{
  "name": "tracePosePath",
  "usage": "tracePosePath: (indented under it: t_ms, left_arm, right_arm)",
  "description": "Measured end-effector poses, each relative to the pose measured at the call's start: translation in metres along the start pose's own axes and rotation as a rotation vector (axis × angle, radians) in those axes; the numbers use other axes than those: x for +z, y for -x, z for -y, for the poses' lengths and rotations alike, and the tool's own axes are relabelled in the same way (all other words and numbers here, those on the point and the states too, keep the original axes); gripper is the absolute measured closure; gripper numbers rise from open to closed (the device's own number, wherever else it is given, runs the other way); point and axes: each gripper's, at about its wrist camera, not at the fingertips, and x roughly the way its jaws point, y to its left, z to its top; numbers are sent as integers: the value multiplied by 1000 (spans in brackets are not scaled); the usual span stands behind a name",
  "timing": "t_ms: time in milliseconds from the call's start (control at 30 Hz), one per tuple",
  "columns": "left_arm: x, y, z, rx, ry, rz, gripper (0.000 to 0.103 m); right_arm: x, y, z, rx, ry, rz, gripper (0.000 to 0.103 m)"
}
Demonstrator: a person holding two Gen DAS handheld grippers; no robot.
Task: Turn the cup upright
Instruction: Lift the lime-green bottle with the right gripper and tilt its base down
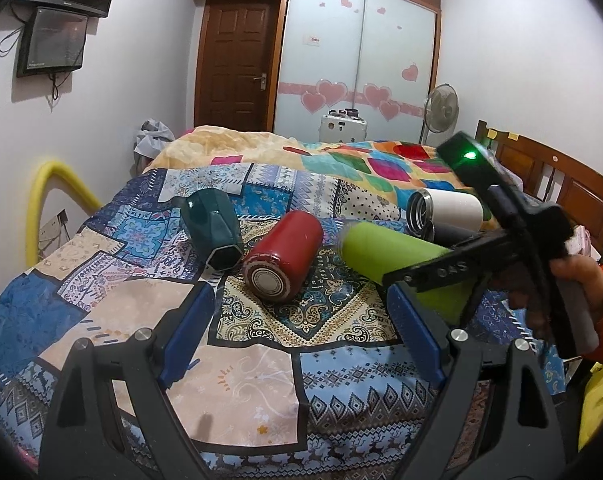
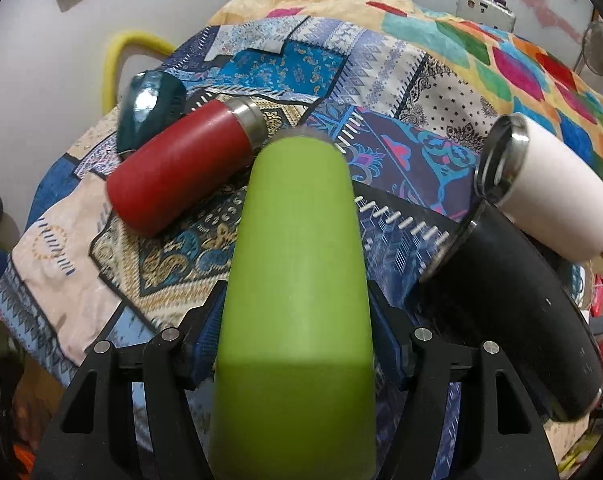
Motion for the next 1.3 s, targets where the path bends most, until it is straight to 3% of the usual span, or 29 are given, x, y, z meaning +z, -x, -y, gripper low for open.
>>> tracePosePath:
  t_ms: [267,633,1300]
  left_arm:
    - [3,14,9,-6,-10,16,14]
    - [0,26,23,6,-42,8,14]
    - [-5,15,36,15,-66,-45,14]
  right_arm:
    - [-25,27,-9,19,17,29,41]
    - [-60,32,-18,31,32,68,41]
    - [-69,15,-29,33,39,83,41]
